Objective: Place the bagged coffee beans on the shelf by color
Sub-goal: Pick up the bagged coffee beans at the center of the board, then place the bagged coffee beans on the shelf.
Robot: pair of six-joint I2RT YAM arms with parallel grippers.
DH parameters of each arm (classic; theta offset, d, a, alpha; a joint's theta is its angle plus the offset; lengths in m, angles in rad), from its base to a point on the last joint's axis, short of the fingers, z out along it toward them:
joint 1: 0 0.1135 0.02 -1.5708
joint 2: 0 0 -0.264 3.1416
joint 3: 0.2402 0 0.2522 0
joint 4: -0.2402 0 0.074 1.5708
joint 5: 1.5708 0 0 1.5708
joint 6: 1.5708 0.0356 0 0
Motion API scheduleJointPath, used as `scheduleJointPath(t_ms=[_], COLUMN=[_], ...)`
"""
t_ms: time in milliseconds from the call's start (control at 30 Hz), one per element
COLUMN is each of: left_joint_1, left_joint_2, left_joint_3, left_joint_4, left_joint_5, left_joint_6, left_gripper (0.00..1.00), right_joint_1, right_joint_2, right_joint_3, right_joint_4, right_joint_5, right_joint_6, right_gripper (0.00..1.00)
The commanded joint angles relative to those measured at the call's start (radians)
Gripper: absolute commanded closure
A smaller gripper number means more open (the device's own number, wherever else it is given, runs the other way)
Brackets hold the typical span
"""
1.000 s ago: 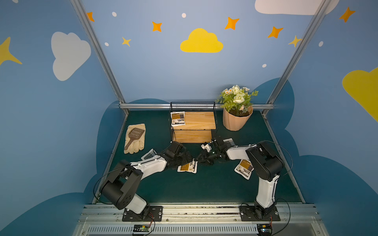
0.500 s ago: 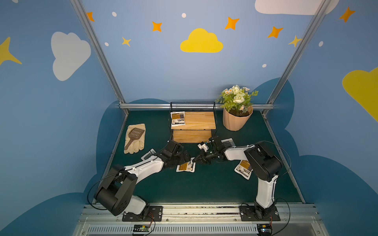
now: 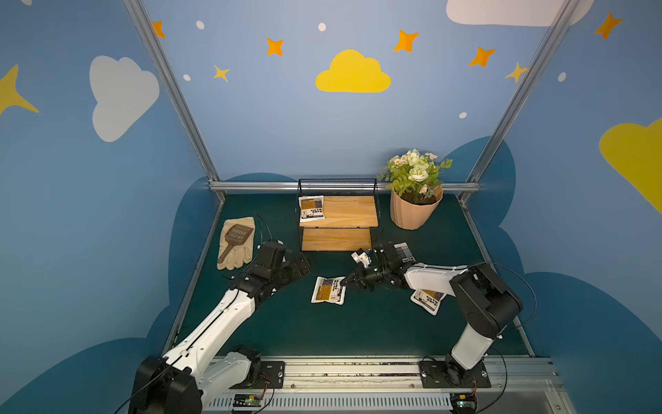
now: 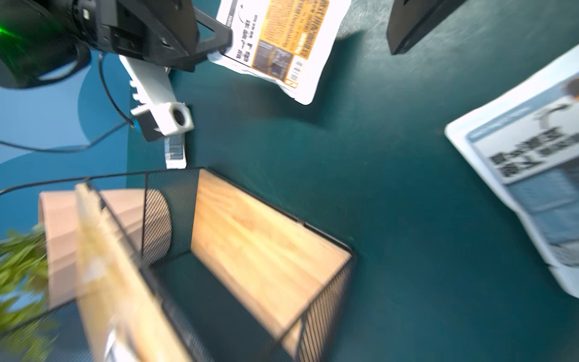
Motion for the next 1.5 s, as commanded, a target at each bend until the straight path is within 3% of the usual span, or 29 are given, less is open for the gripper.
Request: scheduleJointPath(t_ms=[0,267,467,767,1033,1467], left_joint_1=[0.036,0.079,0.084,0.088,0.095,0.111], left_joint_2=[-0.058,-0.144,-0.129,0.003,0.144,0.268], left_joint_3=[0.022,0.066,0.166,0.362,0.478,0.545], left_joint_4=[-0.125,-0.187,-0.200,-0.187,-0.122,-0.089], left_joint_5=[-0.006,0.018,0.035,0.059,0.086,0.094], left_joint_6=[0.022,-0.003,-0.011,0.018,0.008,0.011], left_gripper=[0.00,0.00,0.00,0.00,0.00,0.00], right_joint_1=[0.010,0.014,0.011,0.012,0.017,0.039], right_joint_2=[-0.093,-0.279,-0.371,-0.423,-0.370,-0.102], right_joint_3=[-0.005,0.044,0.091,0.140,0.214,0.406], right_joint_4=[-0.034,-0.182,-0.222,-0.135,-0.038,0.095], right_joint_5=[0.041,0.131,0.214,0.501,0.764,1.008], right_joint_6=[0.029,0.038,0.074,0.185,0.204,0.271], right_gripper=[1.00,1.00,1.00,1.00,1.00,1.00])
